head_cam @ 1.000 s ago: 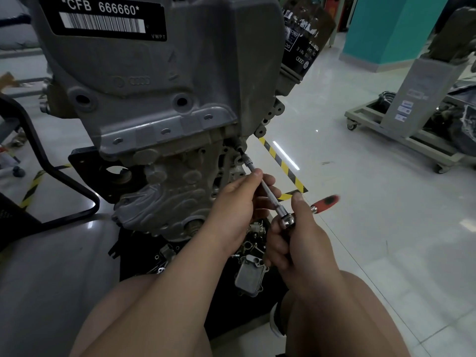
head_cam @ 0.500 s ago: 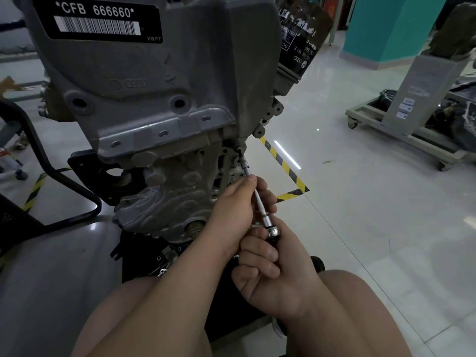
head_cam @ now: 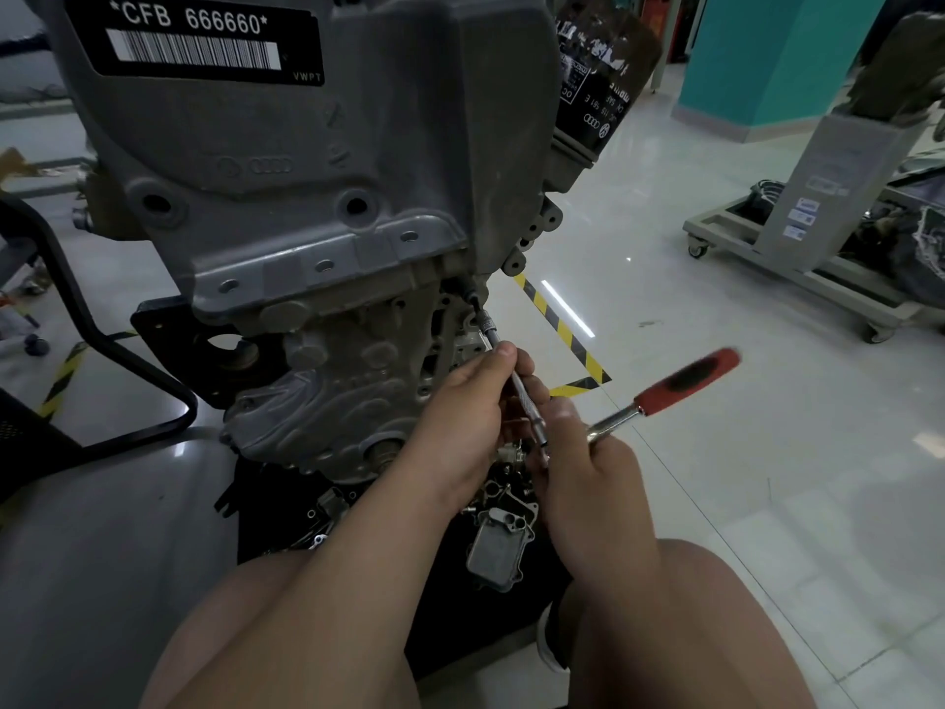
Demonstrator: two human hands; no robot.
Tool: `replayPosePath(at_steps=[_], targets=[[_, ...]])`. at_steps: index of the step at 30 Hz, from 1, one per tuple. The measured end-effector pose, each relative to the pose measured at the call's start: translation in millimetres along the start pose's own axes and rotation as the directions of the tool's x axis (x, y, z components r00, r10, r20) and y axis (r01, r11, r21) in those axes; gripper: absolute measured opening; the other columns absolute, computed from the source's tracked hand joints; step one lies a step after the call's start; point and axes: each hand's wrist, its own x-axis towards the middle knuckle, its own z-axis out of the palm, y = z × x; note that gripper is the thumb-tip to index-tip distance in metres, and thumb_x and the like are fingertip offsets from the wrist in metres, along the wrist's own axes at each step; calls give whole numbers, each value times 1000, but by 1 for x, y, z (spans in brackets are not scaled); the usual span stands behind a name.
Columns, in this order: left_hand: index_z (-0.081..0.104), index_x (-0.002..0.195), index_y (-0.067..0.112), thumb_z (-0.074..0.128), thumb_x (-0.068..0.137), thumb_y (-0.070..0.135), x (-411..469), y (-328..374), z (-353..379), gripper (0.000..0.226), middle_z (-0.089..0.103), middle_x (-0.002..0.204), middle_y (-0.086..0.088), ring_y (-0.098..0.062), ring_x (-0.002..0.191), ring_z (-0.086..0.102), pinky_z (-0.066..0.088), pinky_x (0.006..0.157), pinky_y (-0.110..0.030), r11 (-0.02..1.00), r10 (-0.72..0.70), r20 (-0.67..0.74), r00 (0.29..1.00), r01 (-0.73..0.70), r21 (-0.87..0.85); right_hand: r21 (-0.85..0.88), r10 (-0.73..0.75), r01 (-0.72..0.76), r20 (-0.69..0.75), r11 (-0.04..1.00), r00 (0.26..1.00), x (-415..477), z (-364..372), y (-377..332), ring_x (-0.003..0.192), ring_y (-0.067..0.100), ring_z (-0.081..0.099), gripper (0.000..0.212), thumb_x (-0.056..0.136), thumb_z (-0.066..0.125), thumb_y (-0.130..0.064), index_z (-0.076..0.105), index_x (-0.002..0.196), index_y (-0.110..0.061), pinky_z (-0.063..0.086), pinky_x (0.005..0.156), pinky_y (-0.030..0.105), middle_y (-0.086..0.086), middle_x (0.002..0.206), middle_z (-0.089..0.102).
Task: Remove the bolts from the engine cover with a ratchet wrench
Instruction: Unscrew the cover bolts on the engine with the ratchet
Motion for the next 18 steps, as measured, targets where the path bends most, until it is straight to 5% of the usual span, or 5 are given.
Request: replayPosePath(at_steps=[4, 7, 10, 15, 18], targets=[[65, 62, 25, 42, 102, 32, -2, 2, -3, 46, 62, 61, 3, -13, 59, 58, 46, 65, -29, 1000, 0, 13, 1000, -1, 28, -506, -278, 264, 48, 821, 959, 4, -8, 3, 44, 7, 48, 67, 67, 8, -85, 43, 59, -28, 27, 44, 19, -7, 44, 46], [66, 59, 26, 44, 101, 32, -3, 2, -2, 48, 63, 59, 4, -11, 55, 57, 46, 64, -29, 999, 17, 13, 1000, -18, 32, -258, -231, 220, -11, 941, 973, 4, -4, 5, 39, 8, 41, 63, 74, 25, -80, 40, 51, -24, 31, 39, 16, -8, 42, 44], [68, 59, 30, 46, 100, 33, -1, -1, -1, 47, 66, 61, 5, -10, 56, 59, 45, 68, -32, 998, 37, 6, 999, -37, 58, 43, 48, -48, 6, 998, 999, 6, -2, 8, 35, 11, 41, 68, 86, 30, -67, 55, 46, -18, 35, 37, 20, -1, 39, 44], [73, 64, 29, 44, 101, 33, 3, -4, 1, 47, 68, 66, 2, -12, 60, 61, 45, 70, -34, 998, 52, -2, 999, -51, 39, 268, 293, -314, 115, 911, 949, 11, 1, 8, 32, 18, 39, 72, 95, 31, -62, 56, 44, -18, 35, 46, 28, 4, 39, 42], [74, 67, 26, 42, 100, 32, 4, -4, 1, 46, 69, 69, 0, -13, 61, 62, 46, 65, -32, 998, 51, -1, 999, -51, 33, 502, 367, -481, 314, 719, 876, 10, 1, 3, 29, 16, 29, 70, 94, 34, -64, 51, 46, -16, 33, 39, 26, 3, 38, 33]])
